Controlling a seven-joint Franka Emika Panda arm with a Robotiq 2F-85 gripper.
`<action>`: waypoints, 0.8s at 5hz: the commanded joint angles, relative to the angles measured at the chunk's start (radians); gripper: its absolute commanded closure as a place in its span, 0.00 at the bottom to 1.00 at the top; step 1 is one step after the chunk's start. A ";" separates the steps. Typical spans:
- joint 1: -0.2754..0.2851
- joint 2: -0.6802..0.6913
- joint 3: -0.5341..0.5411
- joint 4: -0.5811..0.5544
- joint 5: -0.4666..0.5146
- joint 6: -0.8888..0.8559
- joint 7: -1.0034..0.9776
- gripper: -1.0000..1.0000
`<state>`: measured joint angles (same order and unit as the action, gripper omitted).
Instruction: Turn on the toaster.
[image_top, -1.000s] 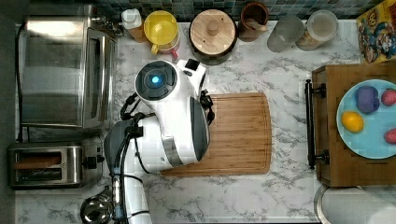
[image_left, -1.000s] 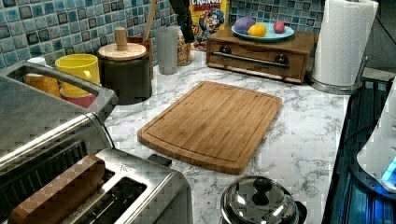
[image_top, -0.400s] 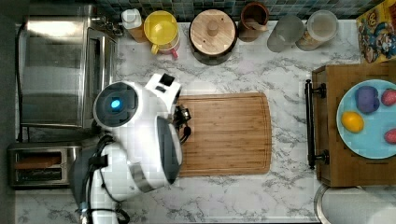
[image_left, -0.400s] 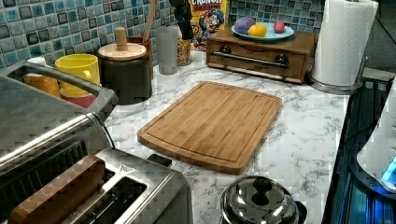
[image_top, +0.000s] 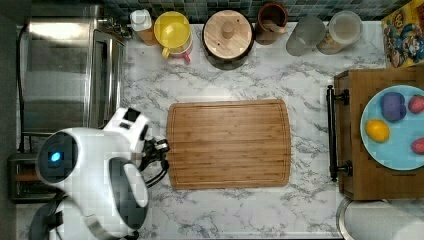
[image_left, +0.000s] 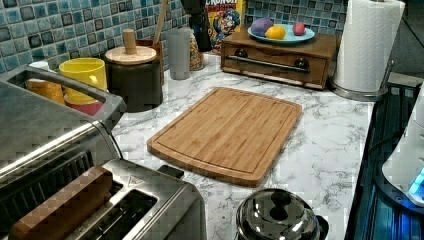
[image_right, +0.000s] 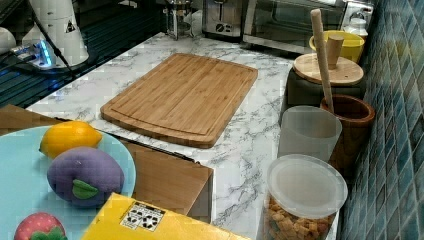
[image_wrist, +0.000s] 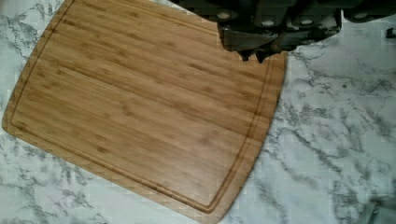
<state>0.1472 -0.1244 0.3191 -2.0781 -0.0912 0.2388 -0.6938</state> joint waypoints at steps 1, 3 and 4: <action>0.063 0.078 0.084 0.069 0.119 -0.071 0.215 1.00; 0.037 0.097 0.105 0.088 0.259 -0.008 0.310 1.00; 0.053 0.091 0.120 0.054 0.331 0.091 0.356 1.00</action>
<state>0.1930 0.0012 0.4238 -2.0723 0.1718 0.2622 -0.4451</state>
